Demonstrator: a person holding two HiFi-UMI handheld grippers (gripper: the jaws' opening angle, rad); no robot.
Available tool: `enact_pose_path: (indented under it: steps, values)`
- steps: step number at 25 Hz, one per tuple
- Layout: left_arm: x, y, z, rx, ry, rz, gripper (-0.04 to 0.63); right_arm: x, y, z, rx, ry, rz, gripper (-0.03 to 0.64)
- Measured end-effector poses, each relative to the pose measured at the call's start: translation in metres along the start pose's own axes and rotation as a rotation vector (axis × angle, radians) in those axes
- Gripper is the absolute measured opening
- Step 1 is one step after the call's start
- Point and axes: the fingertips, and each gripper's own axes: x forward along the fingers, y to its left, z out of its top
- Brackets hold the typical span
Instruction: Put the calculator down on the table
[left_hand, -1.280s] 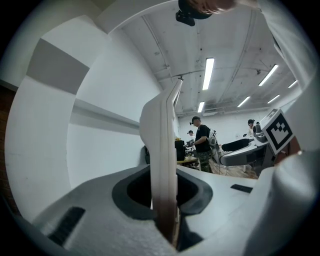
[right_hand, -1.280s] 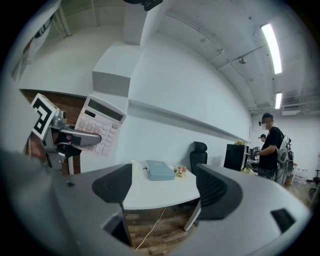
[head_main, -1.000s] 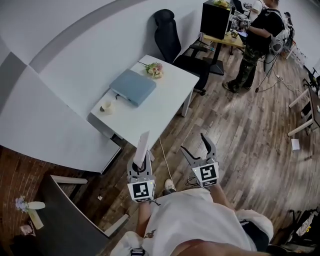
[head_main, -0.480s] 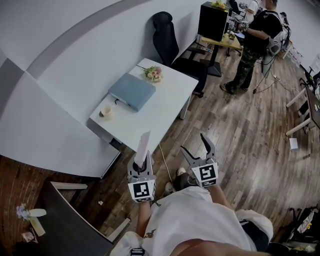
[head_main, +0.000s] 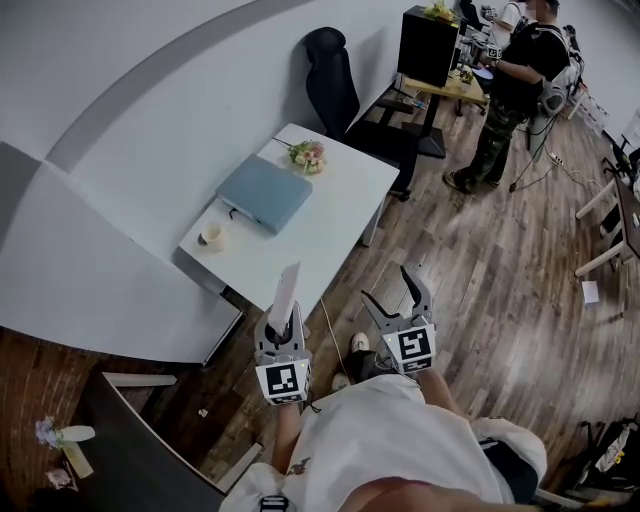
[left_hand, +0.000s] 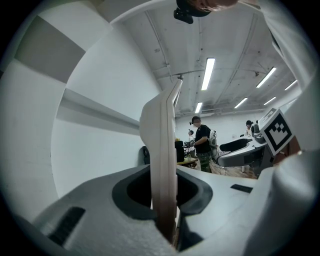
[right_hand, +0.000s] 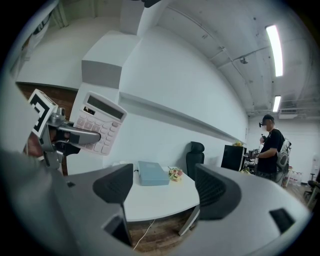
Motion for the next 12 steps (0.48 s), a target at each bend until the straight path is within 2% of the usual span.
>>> enact_pose_path:
  steps: [12]
  values:
    - [0.070,-0.007,0.002,0.011,0.007,-0.009,0.067,0.046,-0.049,-0.010,0.016,0.003,-0.003,0.383]
